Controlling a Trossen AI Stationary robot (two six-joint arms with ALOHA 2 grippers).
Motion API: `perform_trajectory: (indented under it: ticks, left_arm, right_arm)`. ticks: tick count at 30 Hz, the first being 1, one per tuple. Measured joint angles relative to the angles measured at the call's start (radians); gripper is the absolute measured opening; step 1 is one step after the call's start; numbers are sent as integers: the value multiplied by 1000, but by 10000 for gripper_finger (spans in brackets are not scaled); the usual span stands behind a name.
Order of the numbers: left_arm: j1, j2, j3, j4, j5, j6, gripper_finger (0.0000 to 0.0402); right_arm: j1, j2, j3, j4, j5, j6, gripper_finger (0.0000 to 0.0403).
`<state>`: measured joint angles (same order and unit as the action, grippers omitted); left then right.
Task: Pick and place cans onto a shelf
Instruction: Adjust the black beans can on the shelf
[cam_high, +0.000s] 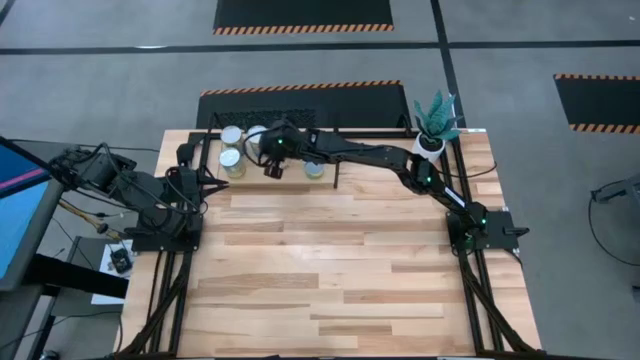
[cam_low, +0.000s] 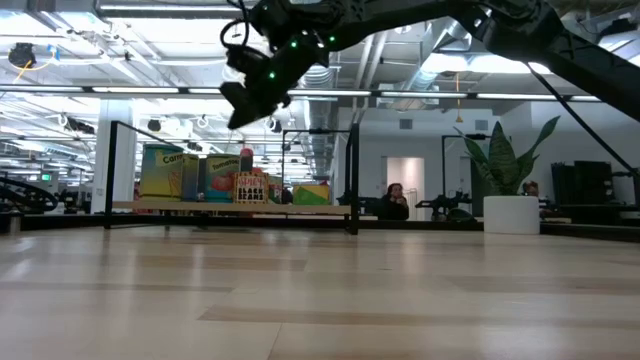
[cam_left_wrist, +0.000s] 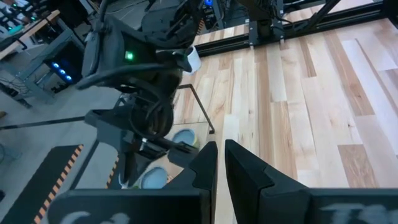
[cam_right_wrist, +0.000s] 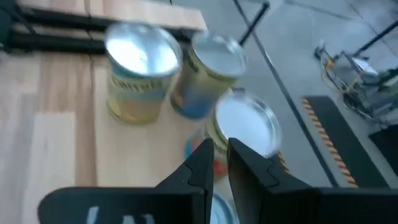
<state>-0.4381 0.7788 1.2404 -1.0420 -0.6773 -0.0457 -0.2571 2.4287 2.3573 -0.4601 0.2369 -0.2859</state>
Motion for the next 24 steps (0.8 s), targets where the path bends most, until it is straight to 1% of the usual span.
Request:
perform_trajectory:
  ticks: [2,4,9,11,13,15,17,18,20,22,24]
  left_arm:
    - [0,0,0,0,0,0,22]
    - [0,0,0,0,0,0,22]
    - [0,0,0,0,-13,8,22]
    - [0,8,0,1,-60,7,22]
    - [0,23,0,4,-149,18,22]
    - [1,42,0,21,-250,60,22]
    - [6,61,0,74,-308,139,22]
    - [17,68,0,110,-309,185,22]
    - [59,80,0,200,-257,280,22]
    - [125,93,0,275,-159,367,22]
    - [216,108,0,345,-59,432,22]
  right_arm:
    - [1,-2,0,19,0,4,70]
    - [1,-7,0,3,-4,33,70]
    - [-30,-8,-1,-120,0,117,70]
    - [-35,-10,-1,-140,3,135,70]
    - [-30,-35,-3,-183,17,136,70]
    - [-17,-80,-3,-210,69,116,70]
    - [-1,-164,-3,-288,127,98,70]
    - [8,-214,-3,-323,151,98,70]
    - [24,-315,3,-412,181,127,70]
    - [49,-399,3,-527,185,188,70]
    - [80,-464,0,-628,183,260,70]
